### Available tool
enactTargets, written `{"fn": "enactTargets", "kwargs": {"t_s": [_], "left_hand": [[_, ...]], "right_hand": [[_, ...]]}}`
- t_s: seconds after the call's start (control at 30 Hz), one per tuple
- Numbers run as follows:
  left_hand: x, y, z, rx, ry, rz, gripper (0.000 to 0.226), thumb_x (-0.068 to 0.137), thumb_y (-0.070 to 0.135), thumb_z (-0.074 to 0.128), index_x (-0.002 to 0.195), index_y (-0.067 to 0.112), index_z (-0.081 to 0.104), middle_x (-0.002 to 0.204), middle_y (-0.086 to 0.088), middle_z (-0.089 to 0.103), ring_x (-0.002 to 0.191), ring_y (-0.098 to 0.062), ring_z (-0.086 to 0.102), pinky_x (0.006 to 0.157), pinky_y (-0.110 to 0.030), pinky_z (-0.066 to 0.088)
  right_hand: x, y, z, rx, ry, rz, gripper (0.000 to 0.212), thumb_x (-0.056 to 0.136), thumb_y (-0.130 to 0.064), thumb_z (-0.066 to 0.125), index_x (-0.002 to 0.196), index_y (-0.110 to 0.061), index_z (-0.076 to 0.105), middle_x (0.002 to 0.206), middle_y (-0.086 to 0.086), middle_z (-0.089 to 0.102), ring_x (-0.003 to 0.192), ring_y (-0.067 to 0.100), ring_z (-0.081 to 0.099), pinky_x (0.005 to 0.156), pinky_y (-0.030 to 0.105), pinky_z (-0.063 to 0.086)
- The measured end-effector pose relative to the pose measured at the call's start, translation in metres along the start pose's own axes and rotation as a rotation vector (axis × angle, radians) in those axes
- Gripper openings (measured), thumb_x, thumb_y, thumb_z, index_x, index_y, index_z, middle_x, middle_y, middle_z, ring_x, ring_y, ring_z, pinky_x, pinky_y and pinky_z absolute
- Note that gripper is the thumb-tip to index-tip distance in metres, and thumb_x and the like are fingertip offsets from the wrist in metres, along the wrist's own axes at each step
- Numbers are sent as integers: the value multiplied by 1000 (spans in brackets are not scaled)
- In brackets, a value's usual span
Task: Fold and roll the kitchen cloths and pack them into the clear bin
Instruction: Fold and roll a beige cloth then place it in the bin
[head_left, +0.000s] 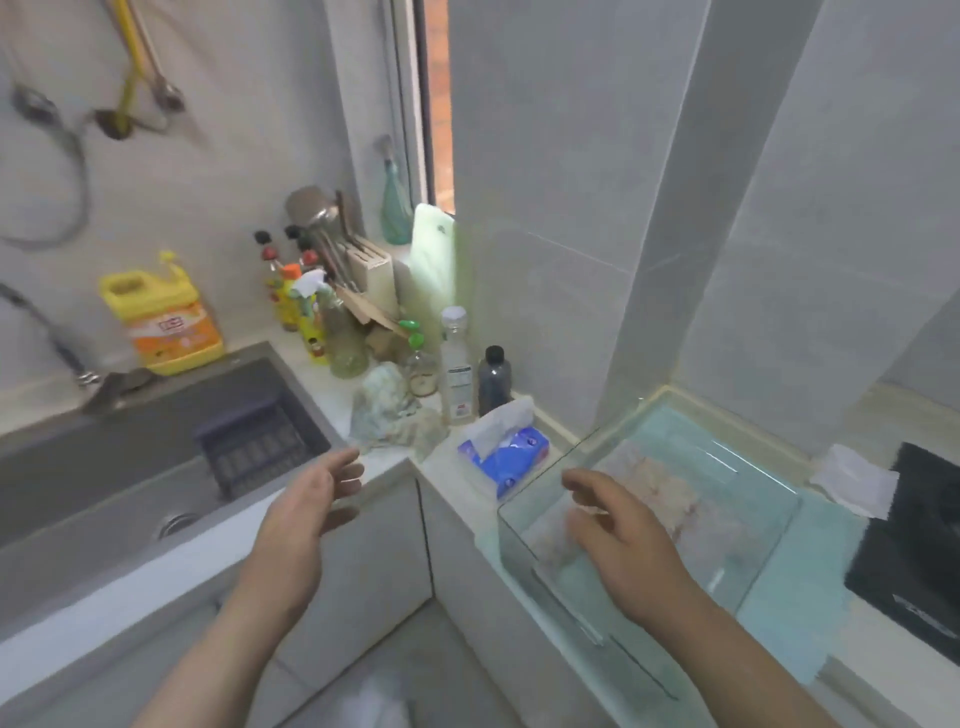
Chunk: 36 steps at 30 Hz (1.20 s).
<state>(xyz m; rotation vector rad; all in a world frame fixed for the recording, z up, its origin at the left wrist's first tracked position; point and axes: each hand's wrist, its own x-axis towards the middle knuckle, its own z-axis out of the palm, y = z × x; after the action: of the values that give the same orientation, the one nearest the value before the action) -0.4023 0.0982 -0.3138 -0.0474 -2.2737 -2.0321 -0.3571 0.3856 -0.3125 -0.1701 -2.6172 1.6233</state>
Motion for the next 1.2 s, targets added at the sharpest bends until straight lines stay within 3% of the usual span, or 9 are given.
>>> {"fn": "enactTargets", "kwargs": {"t_s": [0.13, 0.23, 0.3, 0.37, 0.6, 0.7, 0.87, 1.07, 1.2], "left_hand": [[-76, 13, -86, 78, 263, -29, 43, 85, 50, 37, 112, 29, 62, 114, 3, 64, 106, -9, 60, 87, -31, 50], [-140, 15, -168, 213, 435, -56, 53, 74, 64, 41, 112, 34, 62, 118, 11, 63, 114, -6, 56, 100, -42, 45], [-181, 15, -226, 255, 567, -84, 55, 69, 68, 43, 111, 37, 63, 122, 12, 61, 121, -9, 52, 108, -49, 38], [-220, 19, -277, 245, 689, -103, 55, 67, 68, 45, 109, 37, 62, 125, 9, 60, 124, -13, 50, 111, -50, 34], [-324, 13, -418, 220, 960, -154, 50, 66, 66, 48, 108, 41, 59, 125, 8, 60, 126, -10, 50, 111, -48, 34], [-355, 9, -473, 194, 1060, -159, 51, 65, 67, 47, 107, 41, 59, 122, 16, 58, 124, -8, 50, 111, -46, 35], [-395, 2, -548, 182, 1134, -189, 48, 69, 70, 46, 107, 45, 62, 127, 15, 59, 126, -7, 49, 112, -47, 34], [-402, -8, -618, 162, 1207, -197, 51, 68, 71, 44, 108, 44, 59, 125, 15, 59, 117, -4, 54, 108, -47, 38], [-392, -28, -662, 134, 1216, -226, 72, 57, 93, 45, 111, 47, 59, 126, 21, 58, 114, 3, 53, 108, -42, 39]], "right_hand": [[-6, -42, 55, 9, -197, -105, 36, 93, -17, 55, 124, -35, 56, 121, -19, 57, 98, -11, 54, 81, 13, 40], [-13, -82, 116, 9, -374, -237, 43, 94, -16, 56, 127, -43, 50, 119, -23, 59, 103, -7, 55, 89, 17, 41], [-27, -114, 165, -14, -513, -315, 45, 94, -20, 55, 130, -46, 45, 113, -25, 60, 106, 4, 55, 83, 11, 41], [-45, -148, 218, -24, -642, -373, 44, 95, -24, 53, 133, -45, 44, 124, -16, 60, 109, 9, 54, 84, 10, 41], [-125, -249, 403, -36, -959, -479, 46, 97, -34, 49, 139, -46, 38, 132, -25, 43, 121, 7, 47, 96, 28, 37], [-160, -280, 470, -25, -1040, -521, 45, 96, -33, 49, 138, -46, 38, 133, -25, 43, 123, 6, 46, 97, 26, 35], [-202, -325, 558, -31, -1129, -566, 43, 97, -34, 48, 138, -45, 39, 136, -26, 43, 126, 4, 45, 96, 22, 33], [-218, -366, 642, -84, -1188, -582, 41, 98, -33, 47, 137, -44, 41, 124, -31, 42, 123, 5, 47, 94, 20, 33], [-211, -385, 700, -140, -1203, -592, 40, 97, -36, 48, 134, -49, 40, 122, -31, 41, 120, 8, 51, 93, 25, 42]]}}
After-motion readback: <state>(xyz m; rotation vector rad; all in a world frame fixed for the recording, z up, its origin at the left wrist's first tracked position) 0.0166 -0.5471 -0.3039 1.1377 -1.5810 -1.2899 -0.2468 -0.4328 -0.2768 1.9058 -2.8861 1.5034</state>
